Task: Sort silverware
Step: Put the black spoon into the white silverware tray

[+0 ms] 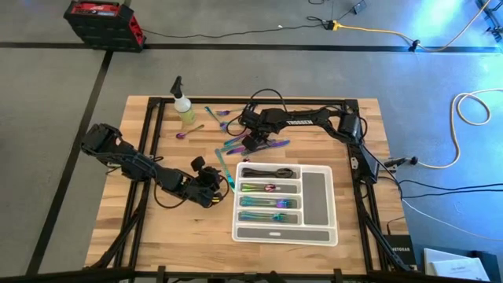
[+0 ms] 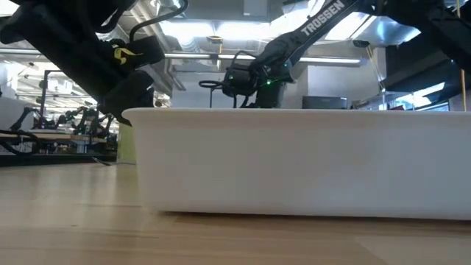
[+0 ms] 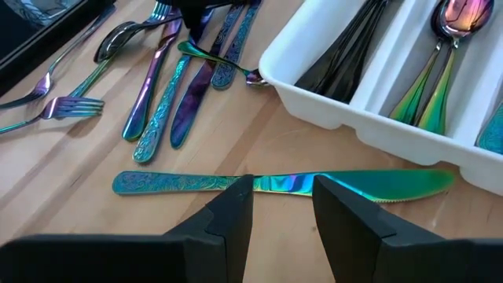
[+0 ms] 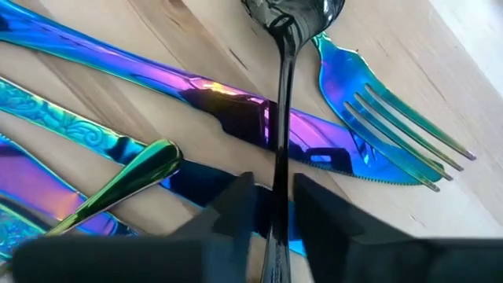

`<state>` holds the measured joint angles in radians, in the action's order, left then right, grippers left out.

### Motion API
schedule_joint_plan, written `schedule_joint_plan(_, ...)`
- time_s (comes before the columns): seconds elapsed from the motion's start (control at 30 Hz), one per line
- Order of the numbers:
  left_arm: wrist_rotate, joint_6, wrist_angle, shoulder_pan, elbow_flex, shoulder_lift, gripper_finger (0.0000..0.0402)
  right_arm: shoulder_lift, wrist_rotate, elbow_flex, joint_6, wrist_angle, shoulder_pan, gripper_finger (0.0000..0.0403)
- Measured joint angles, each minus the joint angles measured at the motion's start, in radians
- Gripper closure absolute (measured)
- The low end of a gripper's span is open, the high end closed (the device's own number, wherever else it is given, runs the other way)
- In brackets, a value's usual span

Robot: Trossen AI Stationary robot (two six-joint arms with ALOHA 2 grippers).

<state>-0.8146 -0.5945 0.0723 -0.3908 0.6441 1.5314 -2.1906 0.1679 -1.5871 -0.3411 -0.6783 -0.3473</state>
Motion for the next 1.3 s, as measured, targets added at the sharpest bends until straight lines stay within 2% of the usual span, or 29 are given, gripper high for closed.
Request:
schedule_joint_plan(0.07,0.0,0.0,0.001,0.0,0.0,0.0,0.0283,0.0,-0.001,-0.005,0.002,-0.004,0.0,0.0378)
schedule_joint_plan(0.13,0.001,0.001,0.004,0.0,0.0,0.0,0.0283,0.008,-0.002,-0.011,0.013,-0.008,0.008,0.0394)
schedule_joint_plan(0.27,0.002,-0.013,0.006,0.0,0.0,0.0,0.0283,0.07,-0.001,-0.02,0.009,-0.004,0.014,0.0386)
schedule_joint_plan(0.43,-0.003,-0.019,-0.003,0.0,0.0,0.0,0.0283,0.18,0.023,-0.021,-0.005,0.007,0.041,0.0398)
schedule_joint_plan(0.5,-0.049,-0.045,-0.008,-0.004,0.0,0.0,0.0283,0.232,0.063,-0.021,-0.027,0.028,0.068,0.0395)
schedule_joint_plan(0.6,-0.182,-0.12,-0.018,-0.031,0.0,0.0,0.0283,0.31,0.181,-0.017,-0.052,0.082,0.123,0.0394)
schedule_joint_plan(0.67,-0.239,-0.138,-0.035,-0.05,0.0,0.0,0.0283,0.356,0.194,0.016,-0.051,0.176,0.155,0.0397)
schedule_joint_plan(0.77,-0.263,-0.123,-0.092,-0.076,0.0,0.0,0.0283,0.422,0.179,0.107,-0.051,0.311,0.201,0.04)
schedule_joint_plan(0.9,-0.129,-0.036,-0.194,-0.081,0.0,-0.001,0.0283,0.507,0.157,0.307,-0.075,0.591,0.269,0.04)
schedule_joint_plan(1.07,-0.014,0.104,-0.376,-0.079,0.0,-0.001,0.0283,0.544,0.138,0.588,-0.12,1.047,0.354,0.04)
schedule_joint_plan(1.2,0.239,0.286,-0.677,-0.072,0.001,-0.002,0.0283,0.548,0.149,0.746,-0.146,1.453,0.41,0.04)
schedule_joint_plan(1.23,0.284,0.299,-0.714,-0.064,0.001,-0.002,0.0283,0.551,0.154,0.778,-0.133,1.543,0.422,0.04)
schedule_joint_plan(1.3,0.307,0.297,-0.729,-0.042,0.001,-0.002,0.0283,0.556,0.162,0.826,-0.1,1.702,0.446,0.04)
